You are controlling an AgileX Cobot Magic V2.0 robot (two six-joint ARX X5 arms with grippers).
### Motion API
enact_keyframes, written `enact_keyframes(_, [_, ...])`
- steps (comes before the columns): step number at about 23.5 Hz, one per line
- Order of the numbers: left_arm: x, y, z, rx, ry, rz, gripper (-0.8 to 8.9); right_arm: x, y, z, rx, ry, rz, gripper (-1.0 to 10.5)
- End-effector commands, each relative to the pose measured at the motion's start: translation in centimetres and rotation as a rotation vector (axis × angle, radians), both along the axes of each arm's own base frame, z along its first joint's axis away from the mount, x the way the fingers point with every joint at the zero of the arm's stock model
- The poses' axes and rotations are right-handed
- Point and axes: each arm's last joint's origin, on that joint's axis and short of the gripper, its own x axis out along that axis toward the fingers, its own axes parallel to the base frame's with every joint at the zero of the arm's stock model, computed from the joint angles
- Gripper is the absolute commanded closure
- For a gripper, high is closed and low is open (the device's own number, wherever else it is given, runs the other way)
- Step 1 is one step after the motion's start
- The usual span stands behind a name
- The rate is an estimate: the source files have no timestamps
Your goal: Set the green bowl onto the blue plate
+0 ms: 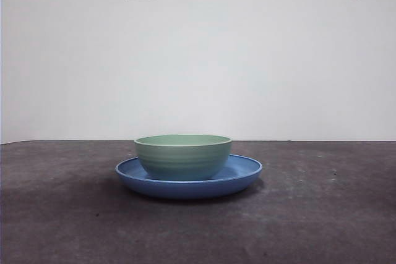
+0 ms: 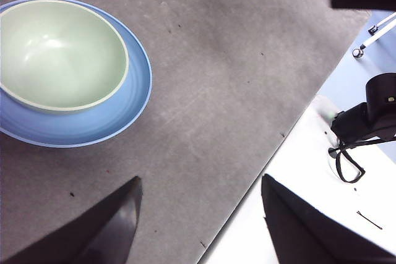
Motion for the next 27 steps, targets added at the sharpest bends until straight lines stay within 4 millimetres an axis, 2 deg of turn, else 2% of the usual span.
enact_keyframes(1, [0.13, -0.19, 0.14, -0.001, -0.015, -0.015, 5.02, -0.69, -0.12, 0.49, 0.003, -0.016, 0.042, 7.5])
enact_keyframes(14, [0.13, -0.19, 0.14, -0.001, -0.015, -0.015, 5.21, -1.05, -0.22, 0.48, 0.004, -0.013, 0.065, 7.5])
enact_keyframes(16, [0.13, -0.2, 0.14, -0.001, -0.015, -0.015, 6.19, -1.06, -0.22, 0.48, 0.004, -0.013, 0.065, 7.8])
enact_keyframes(19, [0.13, -0.2, 0.14, -0.001, -0.015, -0.015, 8.14, -1.06, -0.22, 0.49, 0.002, -0.018, 0.068, 9.4])
enact_keyframes(27, [0.13, -0.19, 0.15, -0.002, -0.015, -0.015, 8.06, -1.01, -0.22, 0.53, 0.0, -0.026, 0.063, 9.4])
